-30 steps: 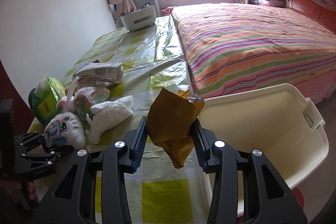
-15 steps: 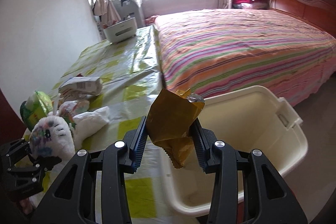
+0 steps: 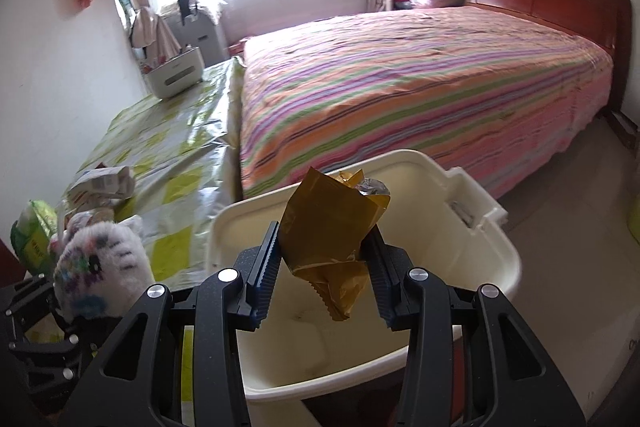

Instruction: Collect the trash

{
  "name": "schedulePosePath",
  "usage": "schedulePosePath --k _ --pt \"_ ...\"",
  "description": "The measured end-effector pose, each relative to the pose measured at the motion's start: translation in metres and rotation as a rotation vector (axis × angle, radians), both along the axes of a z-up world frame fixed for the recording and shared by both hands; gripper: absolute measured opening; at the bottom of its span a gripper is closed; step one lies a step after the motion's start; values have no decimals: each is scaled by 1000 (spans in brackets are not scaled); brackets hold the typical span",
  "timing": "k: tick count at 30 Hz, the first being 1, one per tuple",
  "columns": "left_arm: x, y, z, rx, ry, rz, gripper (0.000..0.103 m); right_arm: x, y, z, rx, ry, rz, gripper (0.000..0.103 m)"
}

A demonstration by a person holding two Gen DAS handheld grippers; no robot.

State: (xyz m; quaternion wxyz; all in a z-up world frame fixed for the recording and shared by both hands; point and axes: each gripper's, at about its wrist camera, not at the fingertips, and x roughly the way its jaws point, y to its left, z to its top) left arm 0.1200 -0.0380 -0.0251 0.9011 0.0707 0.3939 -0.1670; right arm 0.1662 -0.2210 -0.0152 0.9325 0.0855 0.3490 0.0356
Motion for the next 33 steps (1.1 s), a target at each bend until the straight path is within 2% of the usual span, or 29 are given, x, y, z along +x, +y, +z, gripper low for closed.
schedulePosePath --k 10,11,13,16,19,21,23,26,28,29,31,33 --pt "8 -37 1 10 -9 -50 44 3 -22 -4 35 12 -52 47" --pt "9 -39 1 10 -9 -53 44 2 -24 -3 37 8 -59 49" --pt "11 -44 1 8 -5 -60 45 1 -28 -2 51 4 -71 62" --pt "16 -54 -1 9 1 -77 45 0 -34 -2 73 -3 -83 64" --pt "20 -62 -3 4 12 -88 49 -2 -43 1 93 -27 -122 65" --pt "22 -67 -3 -7 22 -103 56 -4 -52 5 112 -49 -155 68" --pt "23 -73 -3 0 14 -104 59 -7 -64 7 121 -69 -206 68" --pt "23 -82 -3 32 -14 -110 73 -12 -80 11 112 -108 -295 71" --pt "21 -85 -1 36 -37 -109 78 -16 -91 12 87 -139 -394 81" --pt "20 -86 1 34 -48 -111 81 -17 -97 12 73 -151 -448 82" --pt "20 -85 4 16 -54 -112 82 -17 -106 11 32 -163 -565 89" --pt "19 -77 10 -10 -49 -87 82 -14 -114 7 -5 -175 -678 91"
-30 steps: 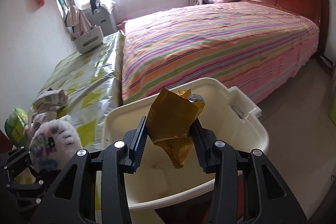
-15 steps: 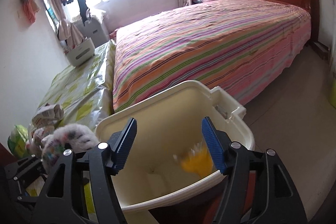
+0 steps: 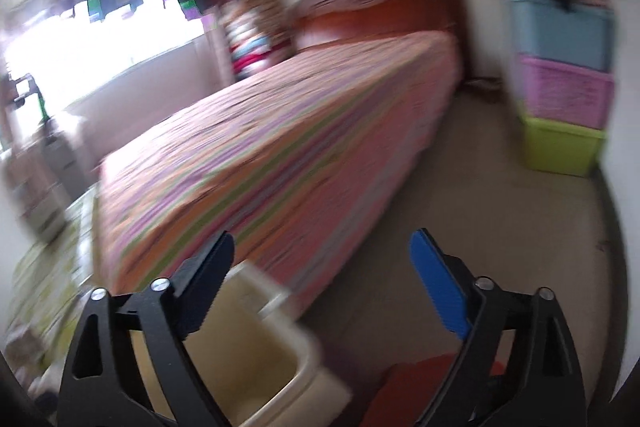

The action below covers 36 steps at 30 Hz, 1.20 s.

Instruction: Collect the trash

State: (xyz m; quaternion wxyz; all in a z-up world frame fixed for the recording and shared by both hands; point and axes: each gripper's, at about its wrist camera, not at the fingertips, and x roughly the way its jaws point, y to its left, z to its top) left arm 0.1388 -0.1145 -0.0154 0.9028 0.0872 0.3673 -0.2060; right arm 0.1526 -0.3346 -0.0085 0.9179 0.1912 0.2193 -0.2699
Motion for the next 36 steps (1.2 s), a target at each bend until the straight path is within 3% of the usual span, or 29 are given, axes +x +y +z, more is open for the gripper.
schedulePosePath --k 5,8,15,18,22,28,31,36 --pt "-11 30 14 -43 -16 62 82 27 -5 -26 -31 113 -172 91" --pt "-21 51 18 -57 -7 103 82 40 -9 -41 -1 116 -288 91" --pt "-54 100 22 -81 -55 195 82 46 11 -47 -108 133 -417 91" --pt "-59 111 23 -92 -63 201 82 48 7 -53 -65 193 -446 91" --pt "-64 119 24 -81 -82 197 82 44 -3 -55 18 202 -490 90" --pt "-65 131 27 -93 -98 208 82 36 -15 -49 44 220 -518 87" --pt "-64 133 27 -98 -99 209 82 23 -15 -38 -1 203 -510 86" --pt "-66 134 25 -99 -91 198 82 0 -25 -59 83 246 -502 87"
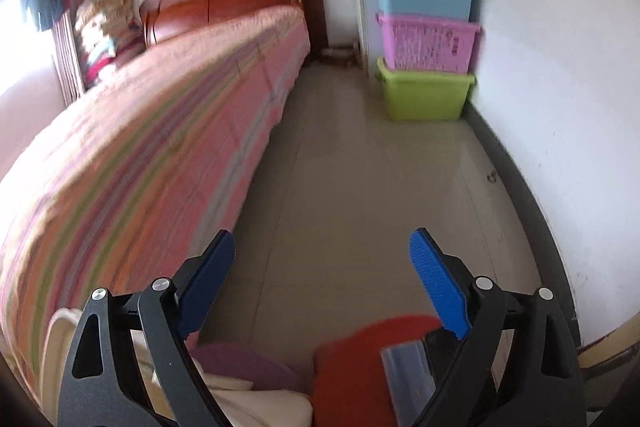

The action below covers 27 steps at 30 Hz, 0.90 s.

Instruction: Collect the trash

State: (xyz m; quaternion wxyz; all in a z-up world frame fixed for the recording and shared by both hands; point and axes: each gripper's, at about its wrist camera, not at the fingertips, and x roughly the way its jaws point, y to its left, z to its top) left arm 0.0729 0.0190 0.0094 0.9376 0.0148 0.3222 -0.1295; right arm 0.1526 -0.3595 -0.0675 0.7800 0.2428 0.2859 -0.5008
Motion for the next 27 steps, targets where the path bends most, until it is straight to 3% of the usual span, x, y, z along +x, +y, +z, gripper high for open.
schedulePosePath --k 10,14,16,20,22,24,26,27 --pt "-6 8 -4 1 3 12 82 -7 1 8 -53 23 14 88" --pt "-2 16 -5 -11 7 19 82 10 1 -1 -34 111 84 91" --pt "0 20 -7 -12 24 21 82 7 0 -2 -15 91 82 91" --pt "1 31 -9 -27 45 41 82 -5 8 18 -94 65 65 91" --pt "1 39 -9 -45 51 58 82 -23 12 40 -149 -2 34 91" --pt "-1 49 -7 -54 44 82 82 -50 20 68 -199 -142 31 94" --pt "-8 63 -4 -54 10 125 82 -69 42 94 -225 -330 129 98" --pt "-13 72 -3 -41 -14 161 82 -74 59 104 -224 -435 246 98"
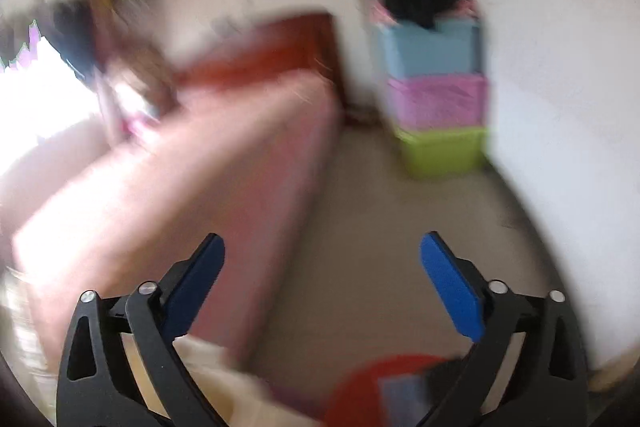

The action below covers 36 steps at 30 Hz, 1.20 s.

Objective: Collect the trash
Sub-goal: 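Grasp the white tissue with the right gripper while the left grasps the green bag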

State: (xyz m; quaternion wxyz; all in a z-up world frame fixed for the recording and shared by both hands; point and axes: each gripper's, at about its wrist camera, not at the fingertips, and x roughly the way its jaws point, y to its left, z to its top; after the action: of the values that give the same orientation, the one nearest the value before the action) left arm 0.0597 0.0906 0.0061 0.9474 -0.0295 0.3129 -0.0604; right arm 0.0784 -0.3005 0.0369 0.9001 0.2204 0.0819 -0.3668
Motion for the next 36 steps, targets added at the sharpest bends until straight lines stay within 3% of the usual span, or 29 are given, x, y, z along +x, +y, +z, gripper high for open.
schedulePosePath --k 2,3,6,8,10,13,19,32,35,36 --pt "-6 14 0 26 -26 61 82 1 40 15 -53 -104 299 98" --pt "-8 22 1 41 -34 97 82 7 65 19 -87 -105 459 98" --pt "-13 38 6 69 -64 159 82 36 150 20 -120 9 933 98" --pt "-17 48 8 89 -82 197 82 45 200 17 -134 86 1127 97" --pt "-21 61 7 102 -88 232 82 47 243 9 -185 172 1237 97" --pt "-22 81 1 92 -76 258 82 53 276 -8 -225 275 1279 97" --pt "-20 111 -15 93 -23 326 82 92 283 -48 -37 462 1258 97" --pt "-16 140 -30 28 39 367 82 130 310 -80 -66 619 1201 97" --pt "-15 144 -34 15 50 371 82 135 311 -84 -43 634 1215 86" --pt "-14 145 -35 13 54 373 82 137 311 -87 -32 646 1222 75"
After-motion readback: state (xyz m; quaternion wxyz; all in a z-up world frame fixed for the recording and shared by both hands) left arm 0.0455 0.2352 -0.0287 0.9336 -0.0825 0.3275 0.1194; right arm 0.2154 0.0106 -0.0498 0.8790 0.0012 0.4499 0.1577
